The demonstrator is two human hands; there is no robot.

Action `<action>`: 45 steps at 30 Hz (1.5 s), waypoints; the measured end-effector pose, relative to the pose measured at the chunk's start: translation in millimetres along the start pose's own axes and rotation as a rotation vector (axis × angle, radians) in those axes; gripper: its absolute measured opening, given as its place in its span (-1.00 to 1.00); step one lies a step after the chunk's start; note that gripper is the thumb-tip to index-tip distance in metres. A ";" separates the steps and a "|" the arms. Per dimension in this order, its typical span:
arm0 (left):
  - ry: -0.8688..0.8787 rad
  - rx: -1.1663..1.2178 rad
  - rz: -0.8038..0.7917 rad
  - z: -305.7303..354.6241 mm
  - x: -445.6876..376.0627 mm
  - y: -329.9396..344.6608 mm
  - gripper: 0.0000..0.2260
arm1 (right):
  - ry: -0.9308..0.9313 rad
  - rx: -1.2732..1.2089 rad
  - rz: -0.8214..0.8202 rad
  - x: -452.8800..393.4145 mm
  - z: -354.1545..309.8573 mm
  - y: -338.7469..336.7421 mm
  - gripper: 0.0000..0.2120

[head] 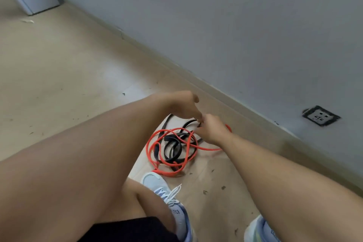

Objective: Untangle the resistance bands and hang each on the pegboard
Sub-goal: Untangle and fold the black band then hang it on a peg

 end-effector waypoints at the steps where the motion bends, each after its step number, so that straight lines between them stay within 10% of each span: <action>1: 0.006 0.016 -0.003 0.3 -1.3 -1.7 -0.36 | -0.005 0.000 -0.033 -5.8 3.3 20.3 -0.63; 15: -0.061 0.010 -0.096 -29.2 -17.1 0.3 -0.35 | -0.010 0.246 -0.466 1.4 36.1 182.2 -0.37; 20: -0.069 -0.038 -0.118 -34.6 -20.2 5.1 -0.38 | 0.014 0.263 -0.321 10.1 55.8 195.2 -0.66; 30: -0.031 -0.045 -0.092 -19.4 -18.5 4.7 -0.36 | -0.121 0.265 -0.033 -3.8 48.4 134.6 -0.47; 37: -0.027 -0.057 -0.082 -10.1 -16.8 5.3 -0.39 | 0.052 -0.005 0.335 -34.0 62.1 42.2 -0.40; 45: -0.031 -0.084 -0.103 -6.1 -17.3 7.5 -0.40 | 0.187 -0.491 0.385 -80.1 60.6 -79.9 -0.55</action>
Point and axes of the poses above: each hand's wrist, its own x-axis away from the middle knuckle, its own y-axis out of the palm, z = x × y, the point moved 3 cm from there along -x, towards the middle knuckle, and after that the axes turned 7 degrees about z, right-handed, at the moved point
